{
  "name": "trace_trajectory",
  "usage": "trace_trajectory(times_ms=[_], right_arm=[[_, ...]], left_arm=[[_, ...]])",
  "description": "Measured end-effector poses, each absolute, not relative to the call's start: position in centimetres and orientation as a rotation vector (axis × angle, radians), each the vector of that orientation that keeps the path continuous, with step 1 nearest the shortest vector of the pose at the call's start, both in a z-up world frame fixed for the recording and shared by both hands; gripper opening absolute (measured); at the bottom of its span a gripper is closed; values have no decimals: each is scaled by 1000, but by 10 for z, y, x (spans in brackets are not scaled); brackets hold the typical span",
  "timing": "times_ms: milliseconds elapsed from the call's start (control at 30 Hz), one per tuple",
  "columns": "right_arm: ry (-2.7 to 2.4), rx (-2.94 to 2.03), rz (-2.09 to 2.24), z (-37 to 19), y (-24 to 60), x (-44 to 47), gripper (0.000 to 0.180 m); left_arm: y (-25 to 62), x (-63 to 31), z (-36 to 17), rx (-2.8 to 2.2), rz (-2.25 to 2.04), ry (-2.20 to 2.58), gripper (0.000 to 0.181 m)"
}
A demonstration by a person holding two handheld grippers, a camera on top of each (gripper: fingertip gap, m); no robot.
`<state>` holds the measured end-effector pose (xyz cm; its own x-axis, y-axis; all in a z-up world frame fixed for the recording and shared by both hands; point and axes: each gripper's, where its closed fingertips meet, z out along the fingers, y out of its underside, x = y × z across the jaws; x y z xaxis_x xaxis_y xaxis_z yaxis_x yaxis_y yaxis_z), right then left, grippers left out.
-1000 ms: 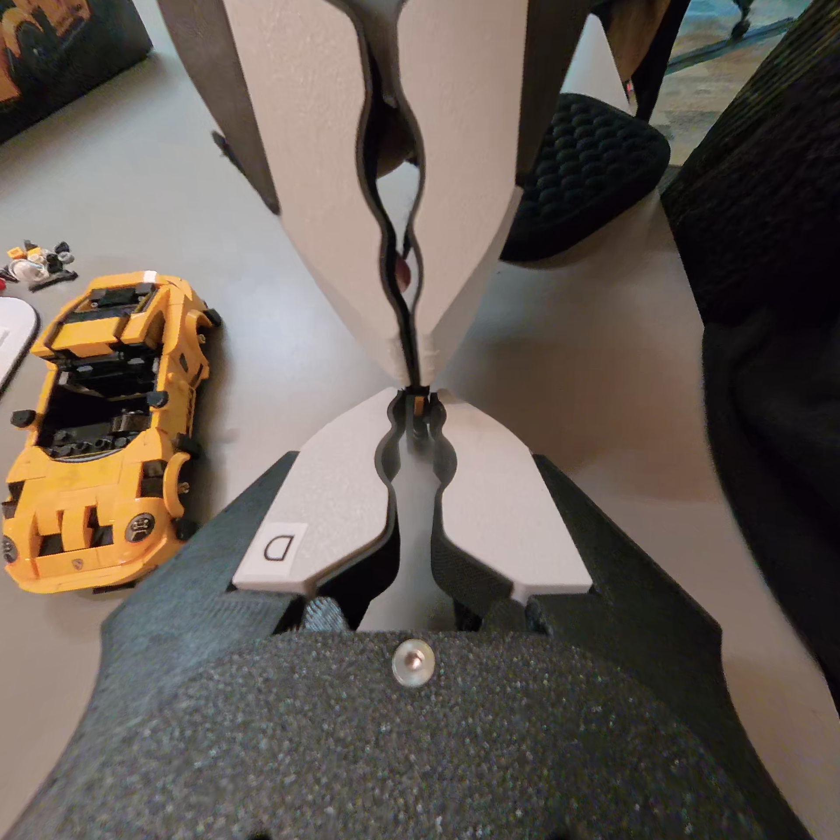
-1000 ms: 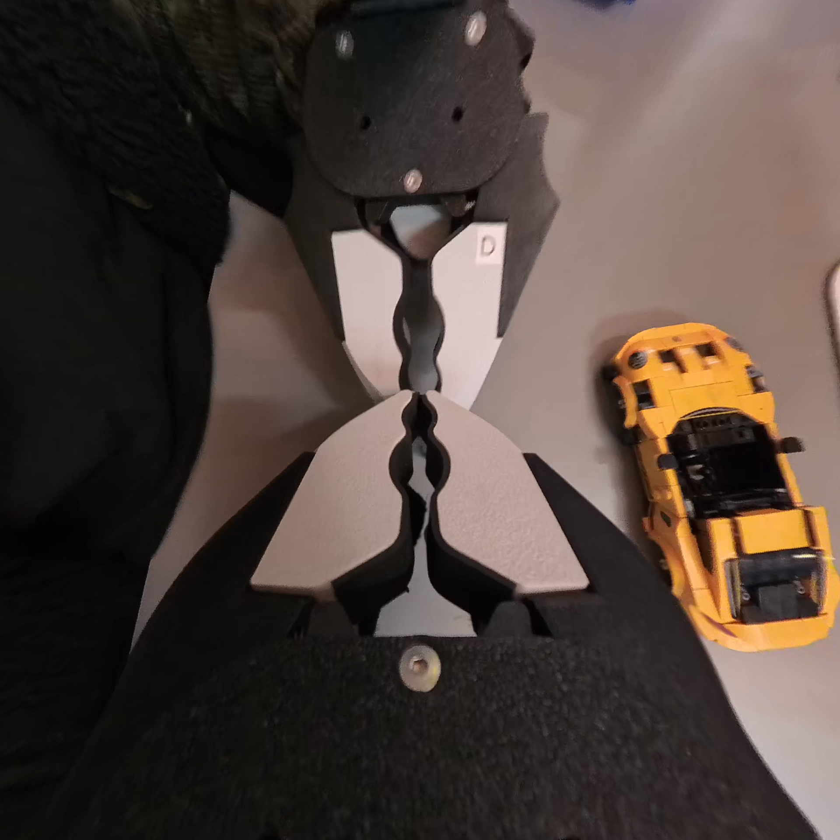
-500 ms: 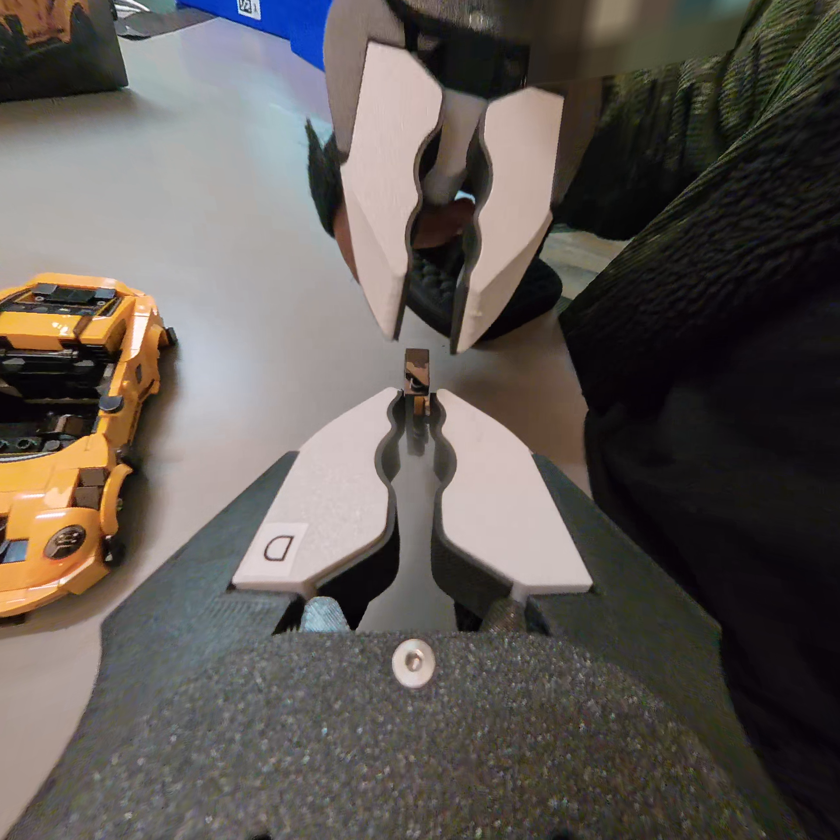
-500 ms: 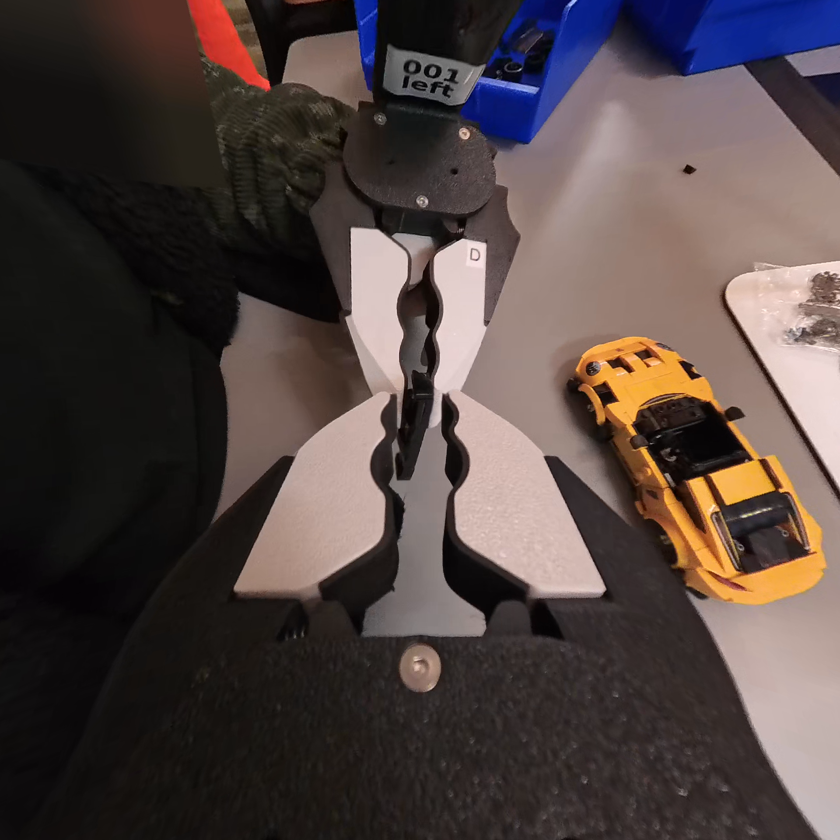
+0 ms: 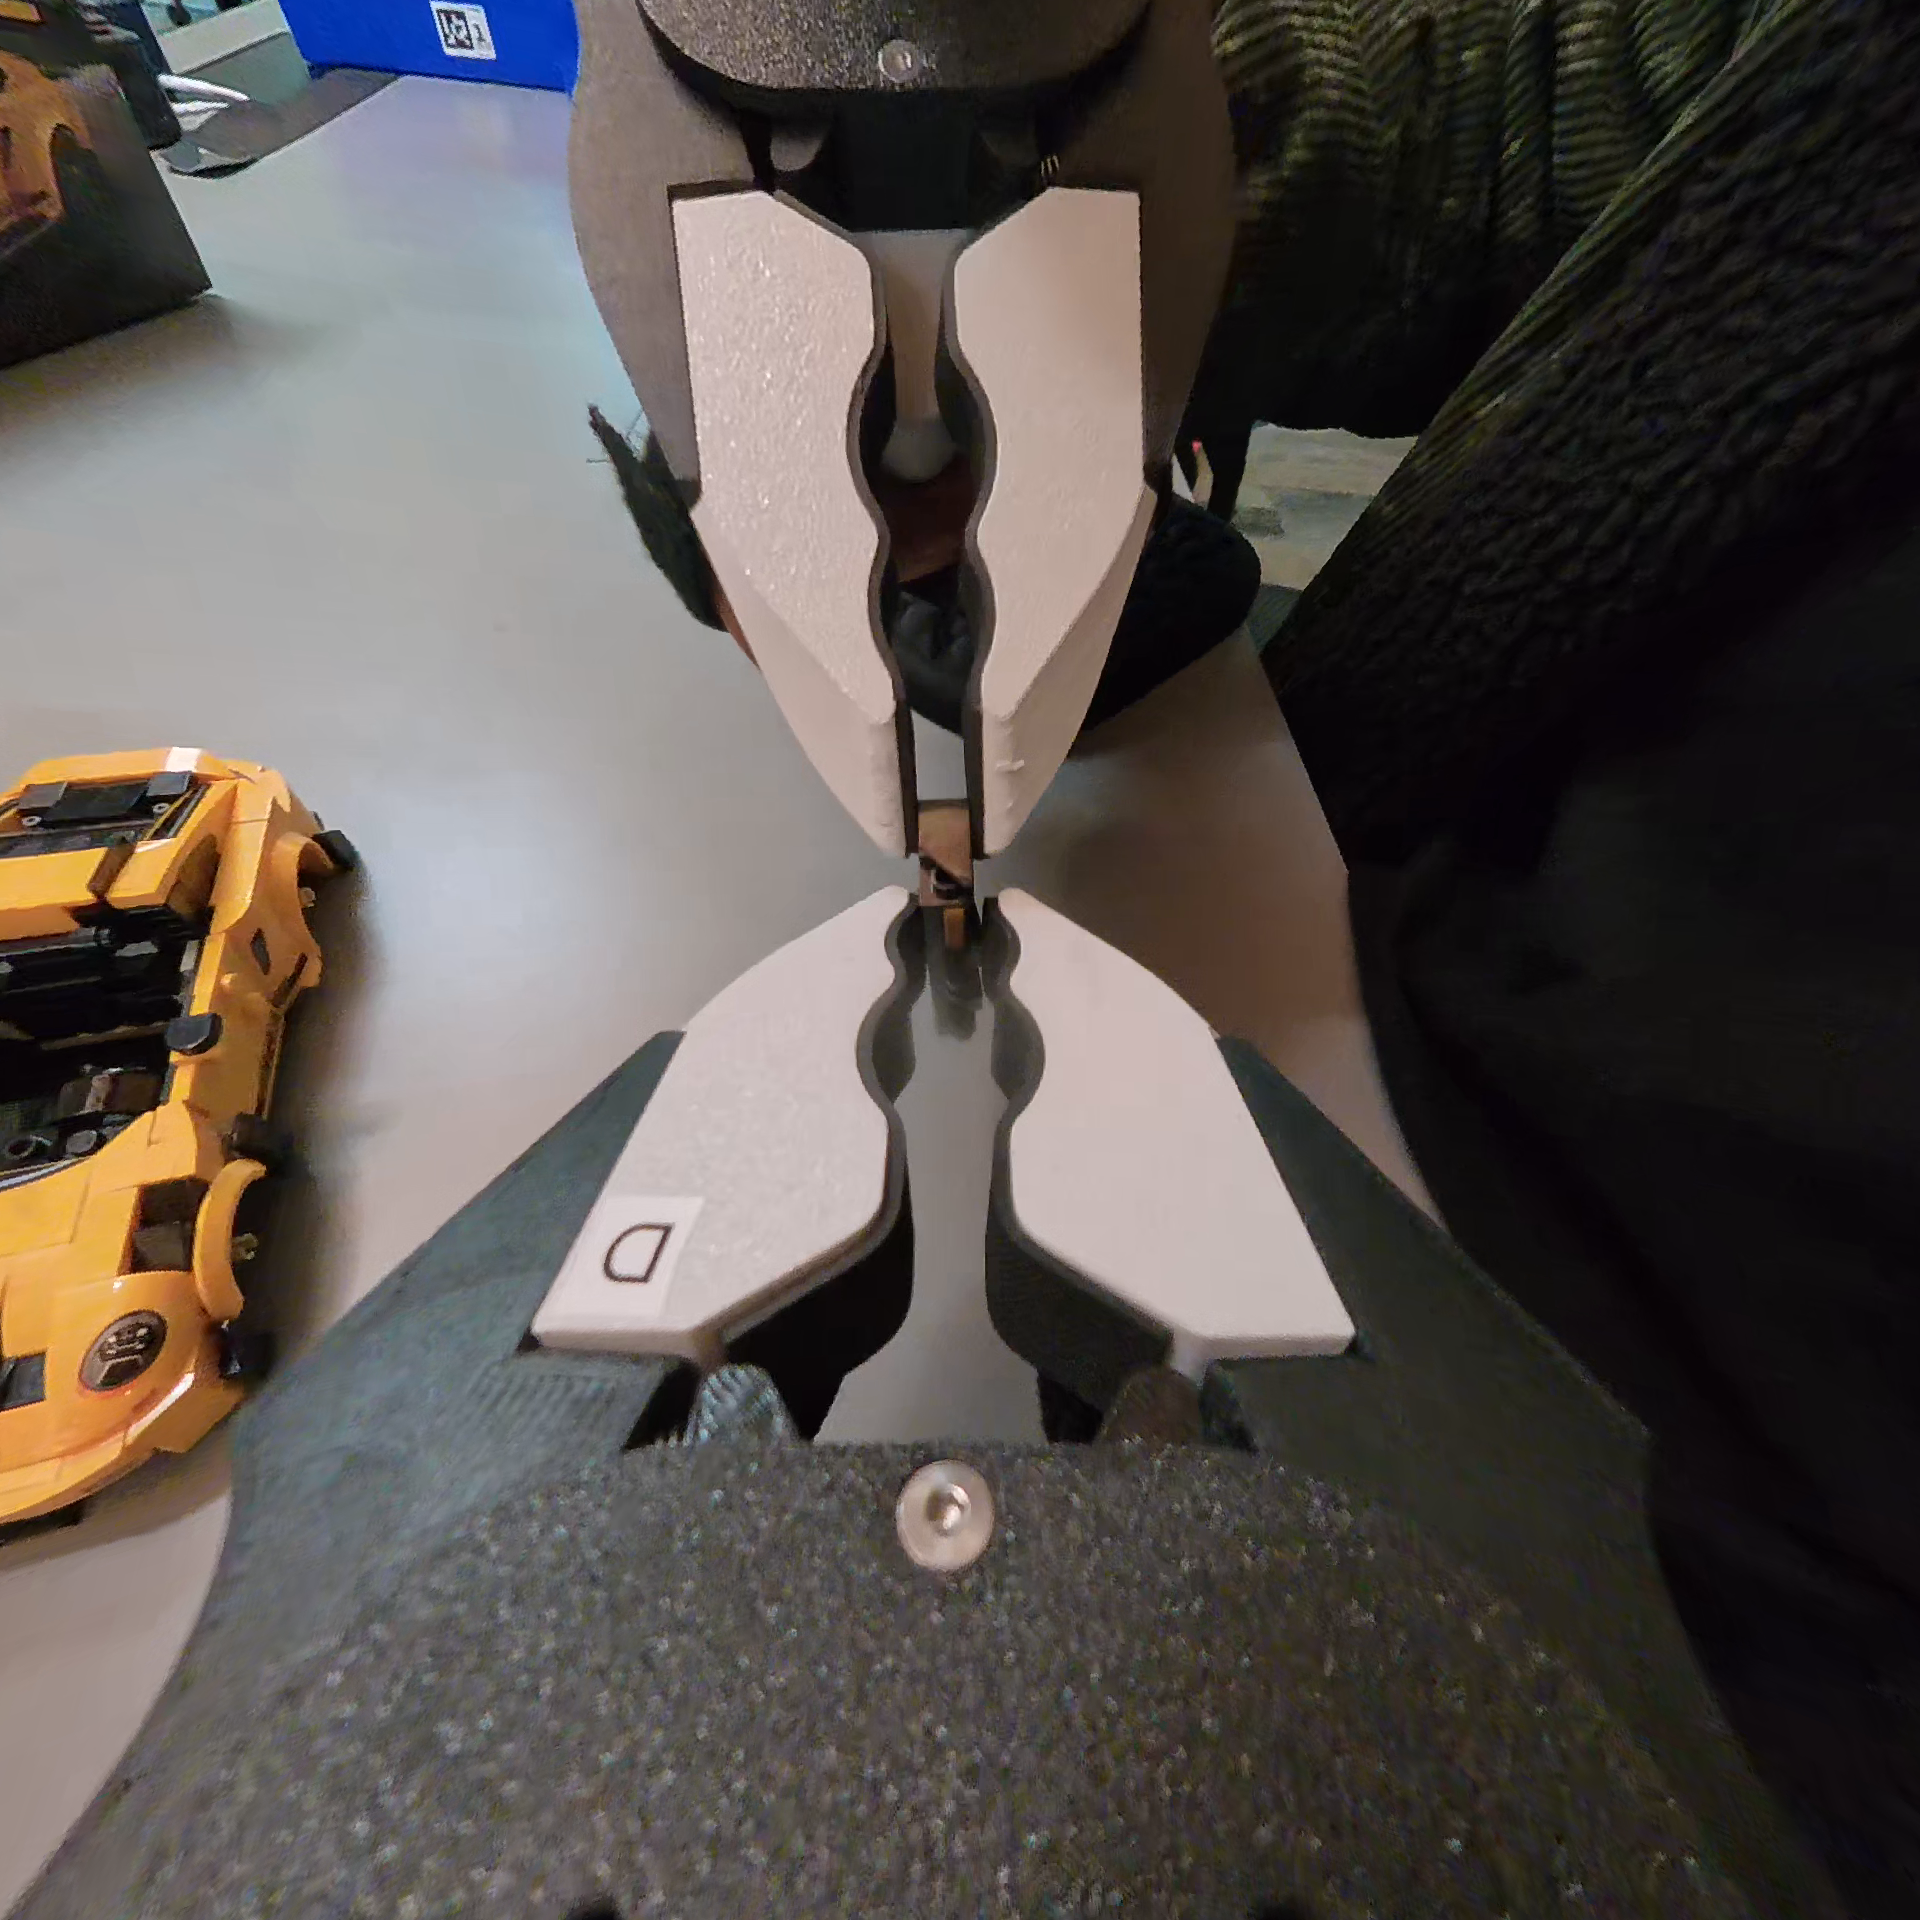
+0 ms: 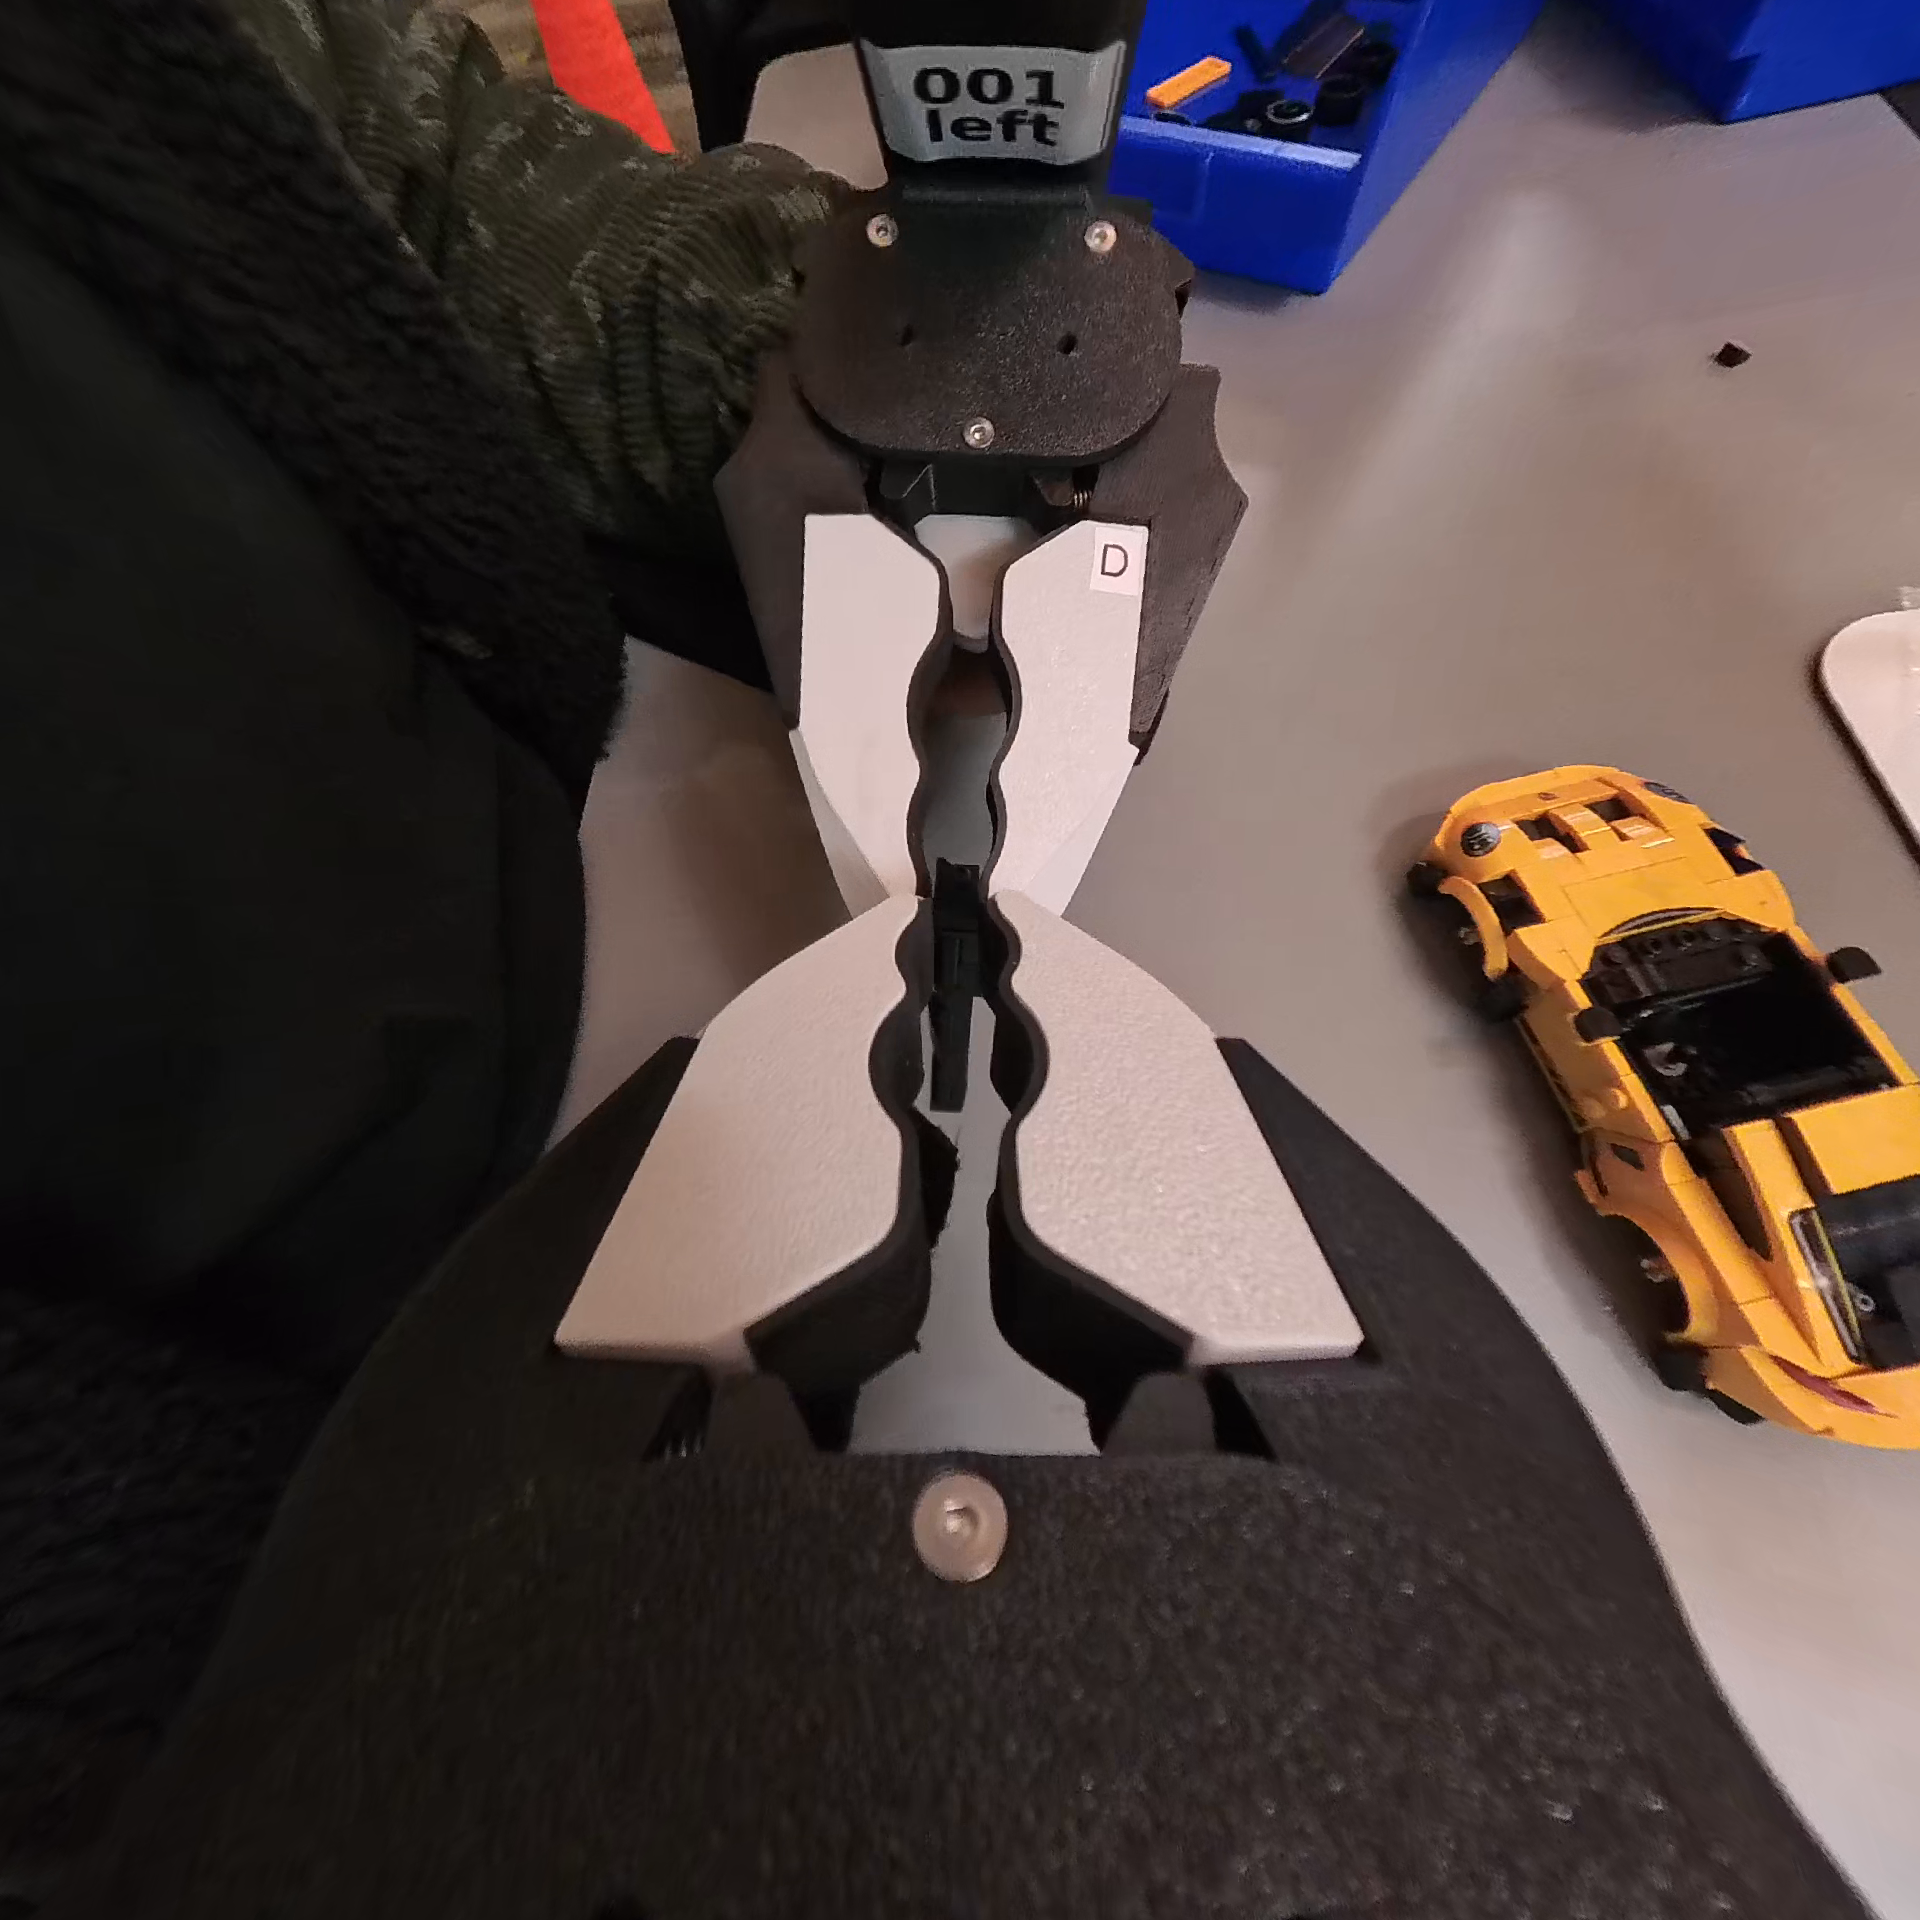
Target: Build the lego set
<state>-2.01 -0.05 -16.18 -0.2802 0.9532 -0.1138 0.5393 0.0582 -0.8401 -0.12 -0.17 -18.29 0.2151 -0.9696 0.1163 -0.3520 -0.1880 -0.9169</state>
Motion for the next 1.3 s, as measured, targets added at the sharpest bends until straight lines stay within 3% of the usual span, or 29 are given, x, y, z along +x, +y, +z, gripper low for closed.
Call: trace_trajectory(times_ms=[400,500,567,1133,1167,1233,1300], right_arm=[[-1802,-1472,1113,-176,-3,-13,8],[-1777,-1443,1109,-169,2,-14,16],[-1792,-1417,1116,-164,4,-15,8],[-1748,-1320,1181,-132,51,-37,8],[-1709,-1333,1180,-130,55,-36,11],[-1613,-1342,1194,-119,66,-28,35],[-1442,-1342,1220,-101,83,-15,34]], left_arm=[[-5,6,-200,-1709,-906,1357,10],[4,7,-194,-1709,-906,1317,10],[7,9,-189,-1696,-888,1317,10],[56,-9,-160,-1757,-818,1188,10],[61,-10,-158,-1762,-832,1152,10],[70,-13,-151,-1767,-896,1030,10],[79,-19,-140,-1741,-1031,832,10]])
